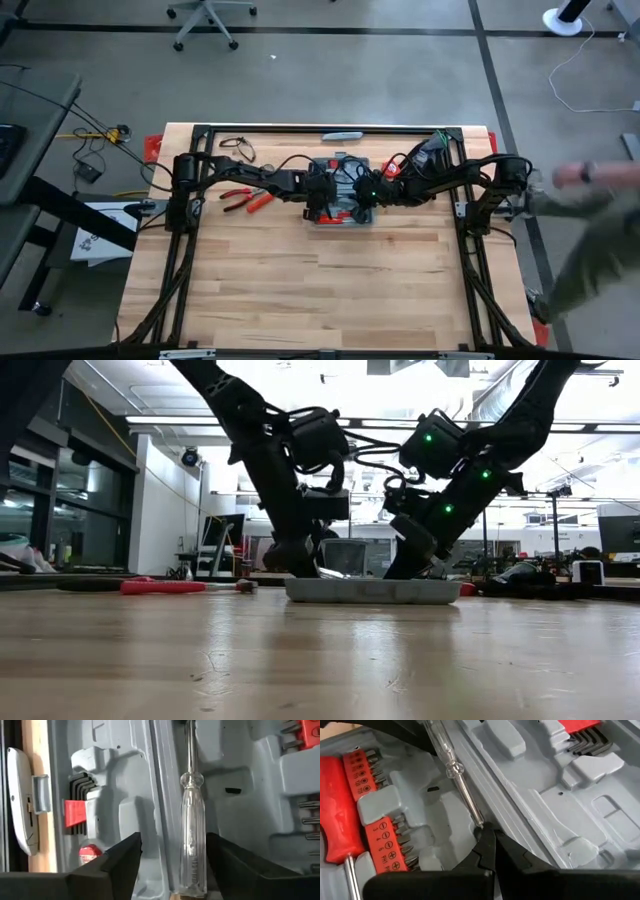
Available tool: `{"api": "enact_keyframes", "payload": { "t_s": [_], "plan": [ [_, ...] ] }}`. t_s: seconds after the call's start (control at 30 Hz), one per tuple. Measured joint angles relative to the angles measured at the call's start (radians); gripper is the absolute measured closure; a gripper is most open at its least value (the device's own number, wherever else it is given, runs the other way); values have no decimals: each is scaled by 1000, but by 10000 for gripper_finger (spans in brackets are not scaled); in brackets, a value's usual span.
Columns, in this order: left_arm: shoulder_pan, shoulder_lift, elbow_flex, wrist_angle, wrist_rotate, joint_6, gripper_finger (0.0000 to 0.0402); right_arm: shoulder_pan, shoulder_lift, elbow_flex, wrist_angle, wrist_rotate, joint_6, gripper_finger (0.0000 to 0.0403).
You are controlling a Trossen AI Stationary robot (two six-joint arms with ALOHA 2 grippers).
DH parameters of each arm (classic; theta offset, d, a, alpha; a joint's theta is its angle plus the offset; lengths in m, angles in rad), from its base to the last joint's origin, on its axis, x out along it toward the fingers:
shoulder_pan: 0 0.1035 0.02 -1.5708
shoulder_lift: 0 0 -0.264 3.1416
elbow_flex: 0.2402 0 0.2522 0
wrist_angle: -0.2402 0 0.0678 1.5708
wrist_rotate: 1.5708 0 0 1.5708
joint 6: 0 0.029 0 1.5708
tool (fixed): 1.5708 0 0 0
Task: Prefit tool cases
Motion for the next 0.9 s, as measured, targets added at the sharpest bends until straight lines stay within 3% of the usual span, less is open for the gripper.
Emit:
{"api": "enact_keyframes", "payload": {
  "t_s": [0.13, 0.3, 0.67, 0.9],
  "plan": [
    [-9, 3, 0, 1, -1, -21, 246, 0, 0, 0, 0, 0, 0, 403],
    [-9, 4, 5, -9, -3, -38, 369, 0, 0, 0, -1, 4, 2, 403],
    [-19, -49, -1, -60, -1, -96, 371, 3, 2, 0, 11, -2, 3, 403],
    [-19, -113, -2, -187, -69, -144, 371, 6, 1, -1, 10, 7, -8, 403]
  ]
}}
